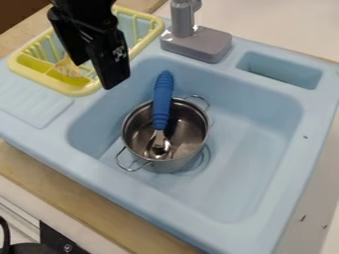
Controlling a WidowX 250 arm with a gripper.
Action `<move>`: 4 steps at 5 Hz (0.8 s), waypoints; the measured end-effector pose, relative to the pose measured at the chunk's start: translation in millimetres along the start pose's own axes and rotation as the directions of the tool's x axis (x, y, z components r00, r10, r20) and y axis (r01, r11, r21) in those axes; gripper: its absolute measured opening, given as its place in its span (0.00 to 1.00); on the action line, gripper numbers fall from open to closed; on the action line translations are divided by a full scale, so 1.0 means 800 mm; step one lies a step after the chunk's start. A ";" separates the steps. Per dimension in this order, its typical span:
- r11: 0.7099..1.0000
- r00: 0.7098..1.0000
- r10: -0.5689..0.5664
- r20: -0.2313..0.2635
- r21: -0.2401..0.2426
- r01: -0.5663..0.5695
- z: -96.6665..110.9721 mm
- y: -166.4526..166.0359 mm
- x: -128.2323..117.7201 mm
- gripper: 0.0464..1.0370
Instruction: Moved the wooden spatula to the left lower side
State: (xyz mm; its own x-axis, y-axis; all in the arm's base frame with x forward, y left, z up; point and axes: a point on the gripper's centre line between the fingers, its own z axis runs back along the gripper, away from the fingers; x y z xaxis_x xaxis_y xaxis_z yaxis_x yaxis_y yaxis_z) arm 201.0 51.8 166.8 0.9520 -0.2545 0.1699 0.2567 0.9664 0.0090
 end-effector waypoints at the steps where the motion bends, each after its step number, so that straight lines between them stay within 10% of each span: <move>1: 1.000 1.000 0.010 -0.018 -0.009 -0.011 -0.006 0.000 -0.003 0.96; 4: 0.984 0.986 0.159 -0.041 0.084 -0.155 0.001 0.069 0.009 0.96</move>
State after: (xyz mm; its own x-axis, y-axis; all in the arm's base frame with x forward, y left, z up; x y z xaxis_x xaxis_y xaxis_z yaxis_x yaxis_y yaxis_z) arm 222.0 103.6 169.6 0.9867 -0.0990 0.1286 0.0913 0.9937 0.0650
